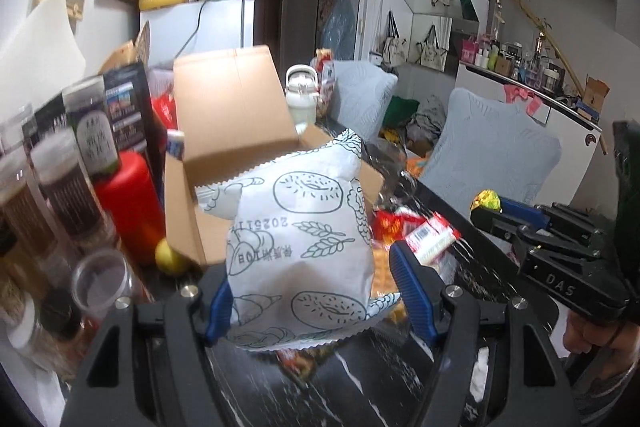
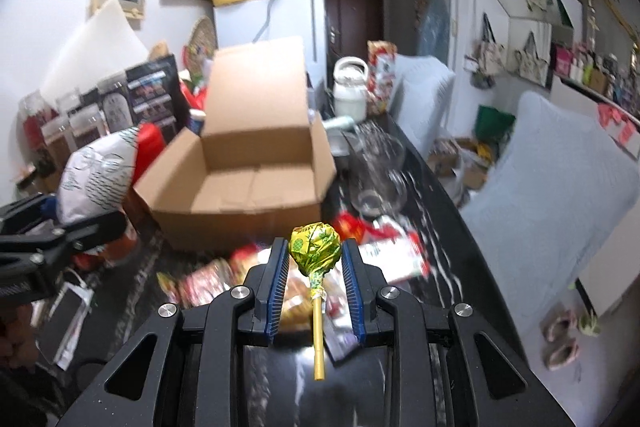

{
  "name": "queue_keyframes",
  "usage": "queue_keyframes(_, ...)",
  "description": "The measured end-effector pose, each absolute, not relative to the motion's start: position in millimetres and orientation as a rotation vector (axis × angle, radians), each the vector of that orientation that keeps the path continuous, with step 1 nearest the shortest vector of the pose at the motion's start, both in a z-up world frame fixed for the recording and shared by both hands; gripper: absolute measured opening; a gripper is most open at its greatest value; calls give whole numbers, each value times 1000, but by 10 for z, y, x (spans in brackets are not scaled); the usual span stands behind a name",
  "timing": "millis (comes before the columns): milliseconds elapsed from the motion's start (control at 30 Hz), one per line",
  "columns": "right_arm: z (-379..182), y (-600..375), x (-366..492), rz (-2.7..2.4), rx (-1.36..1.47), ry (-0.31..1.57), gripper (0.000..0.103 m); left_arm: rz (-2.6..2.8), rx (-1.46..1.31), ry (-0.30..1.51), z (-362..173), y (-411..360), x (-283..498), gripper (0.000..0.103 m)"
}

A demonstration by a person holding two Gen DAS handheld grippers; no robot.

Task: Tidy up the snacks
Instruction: 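Lift the white bag and lollipop and carry both over the open cardboard box, then open the left gripper to drop the white bag while the right gripper drops the lollipop into the box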

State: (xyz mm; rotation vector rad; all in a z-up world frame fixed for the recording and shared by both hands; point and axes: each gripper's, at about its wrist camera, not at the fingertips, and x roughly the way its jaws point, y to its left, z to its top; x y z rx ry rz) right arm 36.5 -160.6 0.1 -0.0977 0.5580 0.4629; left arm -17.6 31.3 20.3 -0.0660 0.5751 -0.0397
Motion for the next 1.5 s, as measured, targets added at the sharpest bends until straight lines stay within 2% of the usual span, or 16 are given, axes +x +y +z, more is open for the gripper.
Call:
queue_keyframes(367, 533, -1257, 720, 532, -116, 457, 27, 9, -48, 511, 465, 472, 269, 70)
queue_keyframes(700, 754, -774, 1175, 614, -137, 420, 27, 73, -29, 521, 483, 687, 750, 70)
queue_keyframes(1500, -92, -44, 2462, 643, -263, 668, 27, 207, -15, 788, -326, 1083, 1924, 70)
